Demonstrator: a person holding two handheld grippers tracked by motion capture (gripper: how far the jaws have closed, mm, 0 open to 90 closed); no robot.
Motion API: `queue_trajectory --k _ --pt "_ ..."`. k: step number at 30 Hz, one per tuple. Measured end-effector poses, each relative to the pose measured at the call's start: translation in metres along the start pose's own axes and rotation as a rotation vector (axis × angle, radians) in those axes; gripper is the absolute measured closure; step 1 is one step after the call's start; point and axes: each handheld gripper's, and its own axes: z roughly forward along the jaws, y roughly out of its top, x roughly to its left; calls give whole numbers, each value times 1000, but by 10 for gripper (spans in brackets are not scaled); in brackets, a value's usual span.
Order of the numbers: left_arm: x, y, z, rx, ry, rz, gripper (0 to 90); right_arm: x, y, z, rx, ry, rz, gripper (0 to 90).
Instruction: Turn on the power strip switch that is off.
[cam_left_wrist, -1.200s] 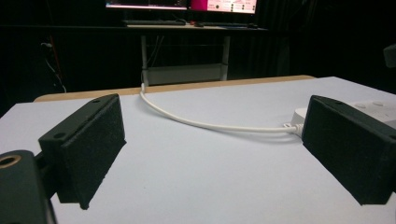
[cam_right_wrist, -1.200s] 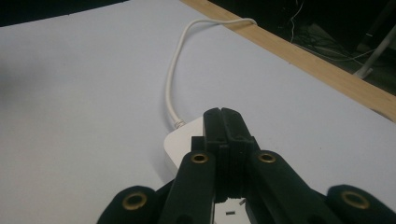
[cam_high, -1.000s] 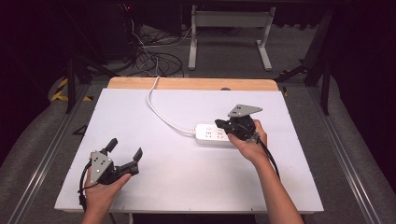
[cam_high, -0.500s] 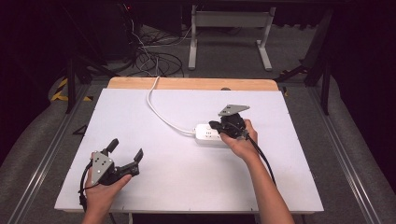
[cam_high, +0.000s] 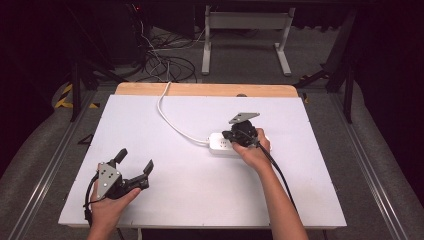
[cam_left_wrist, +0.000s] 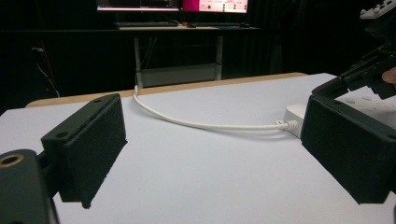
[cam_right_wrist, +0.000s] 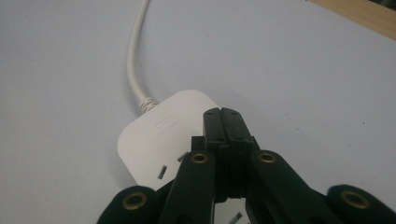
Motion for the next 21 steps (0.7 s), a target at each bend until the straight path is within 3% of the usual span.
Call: queue_trajectory --k 11,15,21 --pt "-1 1 1 0 -2 7 77 -2 0 7 12 7 6 900" --pt "-1 1 0 -1 -4 4 77 0 2 8 22 -9 -8 900" --pt "-2 2 0 -3 -6 8 77 -1 1 8 35 -30 12 900"
